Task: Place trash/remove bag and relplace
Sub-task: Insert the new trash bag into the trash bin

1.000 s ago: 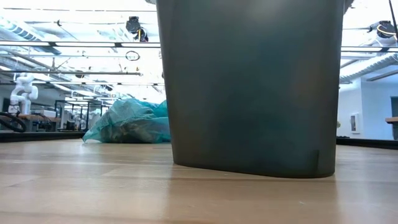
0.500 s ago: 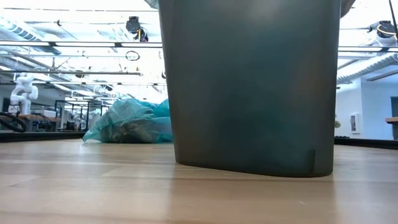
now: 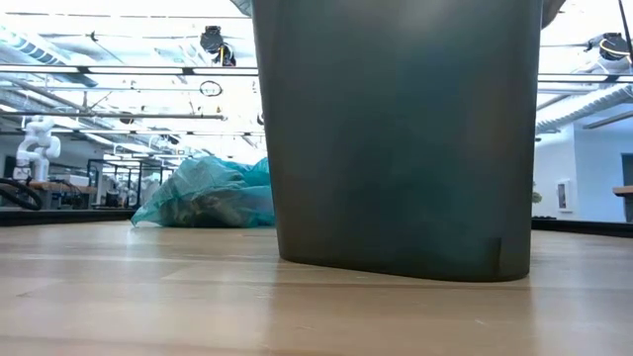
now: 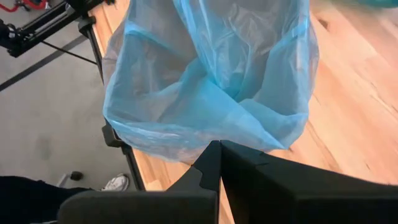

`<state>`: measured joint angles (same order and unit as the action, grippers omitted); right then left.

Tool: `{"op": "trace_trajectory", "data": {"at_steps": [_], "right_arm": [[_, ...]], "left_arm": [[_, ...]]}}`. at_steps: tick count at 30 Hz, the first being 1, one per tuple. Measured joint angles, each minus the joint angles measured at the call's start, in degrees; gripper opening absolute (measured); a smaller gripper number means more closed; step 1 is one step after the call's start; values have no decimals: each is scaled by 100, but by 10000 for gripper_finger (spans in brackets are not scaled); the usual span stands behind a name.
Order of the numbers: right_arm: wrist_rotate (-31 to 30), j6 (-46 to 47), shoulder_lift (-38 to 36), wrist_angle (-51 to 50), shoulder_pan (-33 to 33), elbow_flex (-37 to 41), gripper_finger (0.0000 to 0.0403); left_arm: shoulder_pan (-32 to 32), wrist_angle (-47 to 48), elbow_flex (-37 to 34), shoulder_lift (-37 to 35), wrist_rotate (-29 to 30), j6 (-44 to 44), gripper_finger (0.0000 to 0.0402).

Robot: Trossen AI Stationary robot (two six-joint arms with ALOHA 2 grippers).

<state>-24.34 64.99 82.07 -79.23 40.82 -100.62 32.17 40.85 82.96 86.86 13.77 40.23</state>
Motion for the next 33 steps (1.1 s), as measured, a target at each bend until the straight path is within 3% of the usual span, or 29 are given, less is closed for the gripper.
{"op": "trace_trajectory", "data": {"at_steps": [6, 11, 13, 18, 22, 28, 33], "right_arm": [[22, -152, -10, -23, -80, 2, 0], [-112, -319, -10, -31, -207, 2, 0], [-158, -450, -10, -40, -283, 2, 0], [-157, -750, -7, -102, -507, 4, 0], [-149, -654, -10, -424, -637, 6, 0], [-448, 438, -161, -529, -450, 564, 0], [-741, 1623, -434, 430, -47, 1760, 0]], "left_arm": [[98, -189, 0, -409, 175, 75, 0], [-152, -27, 0, -856, 1702, 581, 0], [-405, 128, 0, -910, 1994, 743, 0], [-1046, 153, -125, -682, 1117, 899, 0], [-1201, -3, -417, -378, 774, 899, 0], [-1248, -230, -870, -278, 746, 1056, 0], [-1262, -323, -901, -272, 735, 1112, 0]]}}
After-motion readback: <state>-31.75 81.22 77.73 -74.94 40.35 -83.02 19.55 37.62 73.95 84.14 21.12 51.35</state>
